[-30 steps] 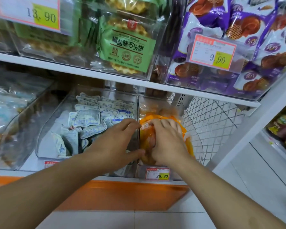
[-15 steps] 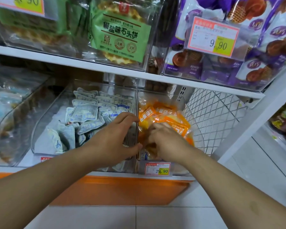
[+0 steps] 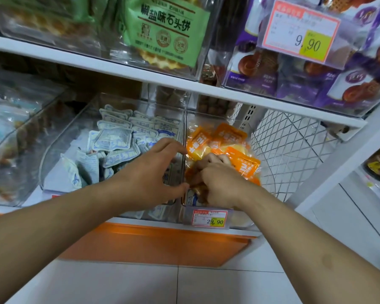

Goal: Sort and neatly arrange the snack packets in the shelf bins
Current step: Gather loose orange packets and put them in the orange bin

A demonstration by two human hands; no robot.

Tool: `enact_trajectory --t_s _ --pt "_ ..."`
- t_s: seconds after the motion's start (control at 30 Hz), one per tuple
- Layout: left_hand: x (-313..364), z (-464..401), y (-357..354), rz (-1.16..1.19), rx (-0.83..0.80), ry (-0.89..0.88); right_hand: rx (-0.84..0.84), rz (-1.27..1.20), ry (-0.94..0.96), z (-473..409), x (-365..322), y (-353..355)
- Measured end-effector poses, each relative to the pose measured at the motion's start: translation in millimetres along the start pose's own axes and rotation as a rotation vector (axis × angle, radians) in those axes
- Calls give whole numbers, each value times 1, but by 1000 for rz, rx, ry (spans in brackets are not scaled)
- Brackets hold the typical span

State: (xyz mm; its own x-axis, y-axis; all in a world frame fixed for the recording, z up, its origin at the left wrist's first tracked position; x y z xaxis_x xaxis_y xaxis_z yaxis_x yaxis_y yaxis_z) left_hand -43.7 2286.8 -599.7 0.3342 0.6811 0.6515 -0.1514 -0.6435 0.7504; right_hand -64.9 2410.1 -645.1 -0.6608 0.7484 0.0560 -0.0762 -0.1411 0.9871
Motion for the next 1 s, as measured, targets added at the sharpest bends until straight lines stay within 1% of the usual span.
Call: enact_trajectory --t_s 0.23,0.57,0.67,0.73,0.8,0.87,1.0 --pt "1 2 1 -17 -5 16 -18 -107 -31 -2 -2 4" --pt "1 -1 2 -12 -21 6 124 -23 -63 -3 6 12" --pt "1 -1 2 -16 -22 3 80 -72 -73 -6 8 1" --pt "1 -2 2 -17 -27 -1 30 -60 -85 -9 9 -7" --pt "0 -1 2 -22 -26 -1 19 -56 -93 -10 9 -9" --pt "0 -1 2 -29 -25 2 36 -49 -62 -10 6 -6" --pt "1 0 2 -21 -36 14 144 -8 -63 -10 -4 10"
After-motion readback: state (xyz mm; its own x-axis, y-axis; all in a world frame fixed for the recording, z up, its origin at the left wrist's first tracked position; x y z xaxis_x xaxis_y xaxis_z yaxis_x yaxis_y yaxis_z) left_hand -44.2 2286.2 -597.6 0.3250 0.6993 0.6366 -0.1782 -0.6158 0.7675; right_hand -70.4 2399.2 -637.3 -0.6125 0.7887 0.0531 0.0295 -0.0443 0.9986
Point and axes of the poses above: each hand's wrist, its own z-axis away from the middle knuckle, its own y-axis out of the back of the hand, x = y × z, the point moved 10 cm from there along -z, towards the middle knuckle, and after that the axes turned 13 degrees about y, right-handed, at the moved point
